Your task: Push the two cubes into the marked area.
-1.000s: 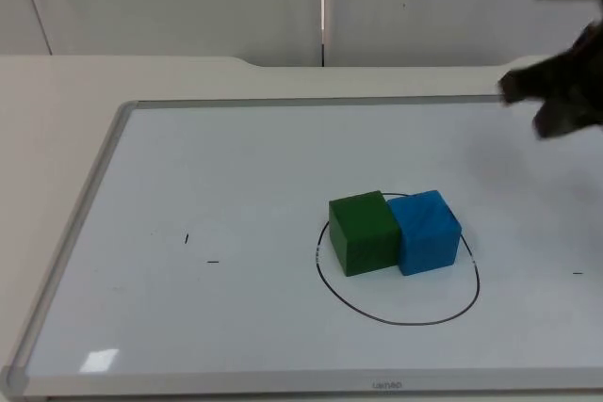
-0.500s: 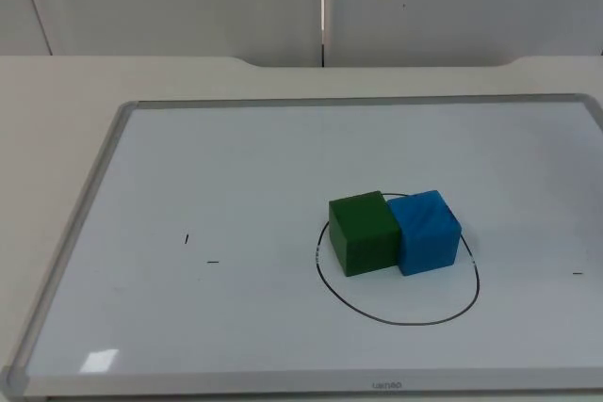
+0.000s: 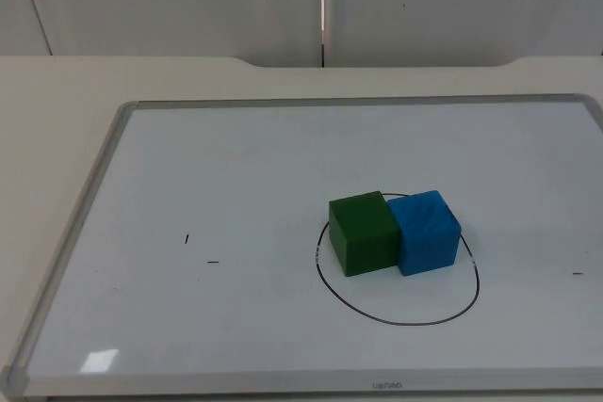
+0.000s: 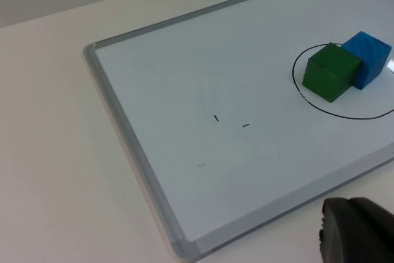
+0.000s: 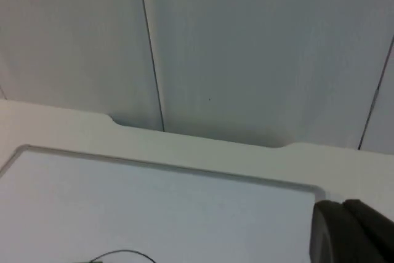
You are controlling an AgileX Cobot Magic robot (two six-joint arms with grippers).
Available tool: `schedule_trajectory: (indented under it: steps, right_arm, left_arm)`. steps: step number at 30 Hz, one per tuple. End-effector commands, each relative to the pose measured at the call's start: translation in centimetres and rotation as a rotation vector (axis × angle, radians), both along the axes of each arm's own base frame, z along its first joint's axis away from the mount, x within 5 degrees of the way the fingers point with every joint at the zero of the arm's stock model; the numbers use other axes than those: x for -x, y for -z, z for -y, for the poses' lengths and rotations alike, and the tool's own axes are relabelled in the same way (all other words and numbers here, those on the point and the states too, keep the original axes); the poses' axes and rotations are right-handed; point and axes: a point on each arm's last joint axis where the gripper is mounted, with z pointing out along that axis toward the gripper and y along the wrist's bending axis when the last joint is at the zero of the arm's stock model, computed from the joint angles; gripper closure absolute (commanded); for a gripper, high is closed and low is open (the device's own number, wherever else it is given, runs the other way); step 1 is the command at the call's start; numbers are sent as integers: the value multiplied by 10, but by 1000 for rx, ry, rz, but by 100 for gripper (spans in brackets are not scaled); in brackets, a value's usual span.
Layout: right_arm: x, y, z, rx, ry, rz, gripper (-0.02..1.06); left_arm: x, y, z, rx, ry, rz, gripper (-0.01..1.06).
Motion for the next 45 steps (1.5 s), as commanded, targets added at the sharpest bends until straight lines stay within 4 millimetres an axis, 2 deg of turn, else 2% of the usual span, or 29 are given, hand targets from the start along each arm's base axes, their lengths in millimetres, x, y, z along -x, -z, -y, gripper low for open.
schedule_trajectory:
  steps: [1, 4, 9, 10, 14, 15, 19, 20, 24, 33, 40, 45]
  right_arm:
    - [11, 10, 3, 0, 2, -18, 104]
    - [23, 21, 5, 6, 2, -42, 104]
    - [60, 44, 13, 5, 2, -53, 104]
    - [60, 44, 13, 5, 2, -53, 104]
    - [89, 59, 17, -33, -21, -58, 104]
    - [89, 59, 17, -33, -21, -58, 104]
    - [111, 81, 20, -48, -39, -53, 104]
    - [111, 81, 20, -48, -39, -53, 104]
    - [120, 105, 21, -7, -56, -47, 104]
    - [117, 121, 21, 121, -96, -128, 104]
    - [117, 121, 22, 118, -86, -127, 104]
    - [116, 121, 27, 85, -10, -135, 104]
  left_arm:
    - [0, 2, 0, 0, -8, -7, 105]
    - [0, 2, 0, 0, -8, -7, 105]
    - [0, 2, 0, -1, -8, -6, 105]
    - [0, 2, 0, -1, -8, -6, 105]
    - [0, 2, 0, -1, -8, -6, 105]
    - [0, 2, 0, -1, -8, -6, 105]
    - [0, 2, 0, -1, -8, -6, 105]
    - [0, 2, 0, -1, -8, -6, 105]
    - [0, 2, 0, -1, -8, -6, 105]
    - [0, 2, 0, -1, -8, -6, 105]
    - [0, 2, 0, -1, -8, -6, 105]
    - [0, 2, 0, -1, -8, -6, 105]
